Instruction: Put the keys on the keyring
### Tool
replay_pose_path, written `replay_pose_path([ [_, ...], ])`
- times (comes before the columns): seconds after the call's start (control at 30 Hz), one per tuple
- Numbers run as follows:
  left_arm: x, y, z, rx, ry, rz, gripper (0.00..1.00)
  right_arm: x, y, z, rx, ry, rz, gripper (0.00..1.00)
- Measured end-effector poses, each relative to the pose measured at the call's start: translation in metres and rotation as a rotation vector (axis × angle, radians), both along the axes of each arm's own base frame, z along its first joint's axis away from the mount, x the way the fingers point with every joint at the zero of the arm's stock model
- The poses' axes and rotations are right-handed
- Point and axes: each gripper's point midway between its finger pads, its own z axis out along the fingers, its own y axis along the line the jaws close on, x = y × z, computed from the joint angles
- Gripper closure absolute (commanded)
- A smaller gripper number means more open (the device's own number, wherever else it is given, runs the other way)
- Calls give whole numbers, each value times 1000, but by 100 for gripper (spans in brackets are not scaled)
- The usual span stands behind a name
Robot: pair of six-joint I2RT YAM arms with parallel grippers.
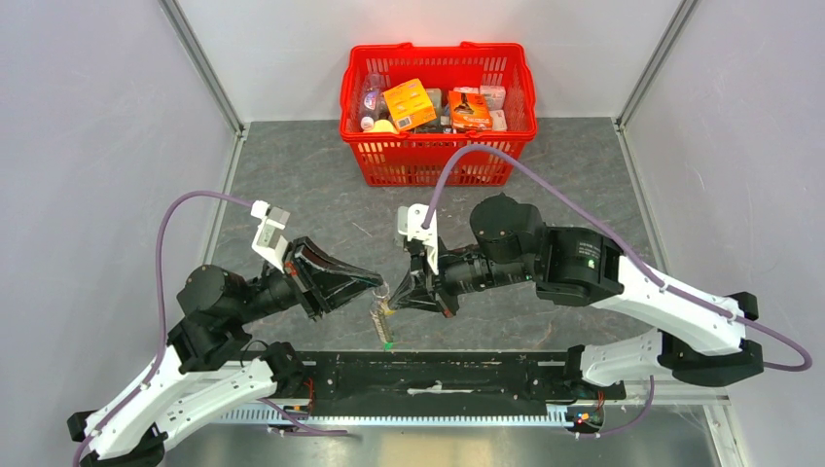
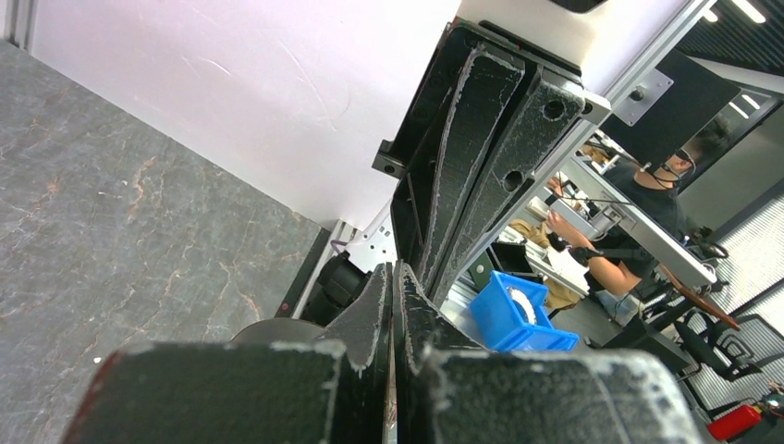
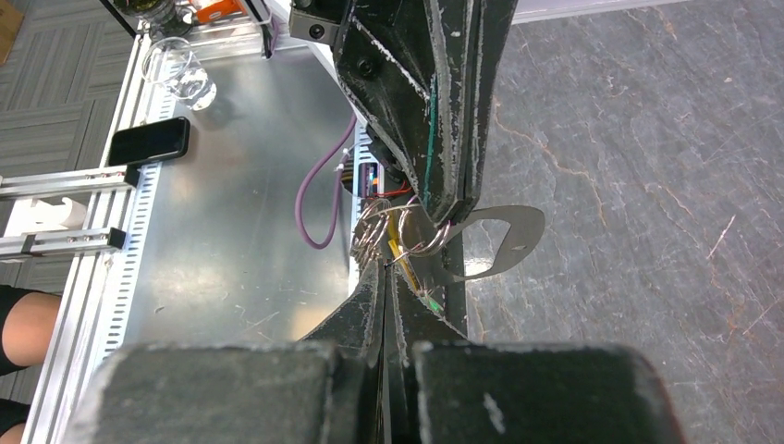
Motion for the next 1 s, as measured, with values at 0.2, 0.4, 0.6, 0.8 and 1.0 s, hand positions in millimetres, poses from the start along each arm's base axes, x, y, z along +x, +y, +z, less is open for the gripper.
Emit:
replay_pose_path([
  [0.2, 2, 2, 1, -7, 2, 18, 98, -3, 9, -6, -17, -5, 16, 100],
  [0.4, 3, 5, 2, -18, 0, 37, 98, -4, 17, -8, -25, -10, 29, 100],
  [0.6, 5, 10, 6, -36, -5, 61, 98, -5, 17, -10, -35, -13, 26, 100],
  [0.8, 6, 11, 7, -41, -3, 73, 98, 1, 14, -6, -28, -28, -11, 100],
  [1.0, 3, 16, 8, -49, -8, 76, 98, 4, -9, -17, -25, -35, -69, 100],
])
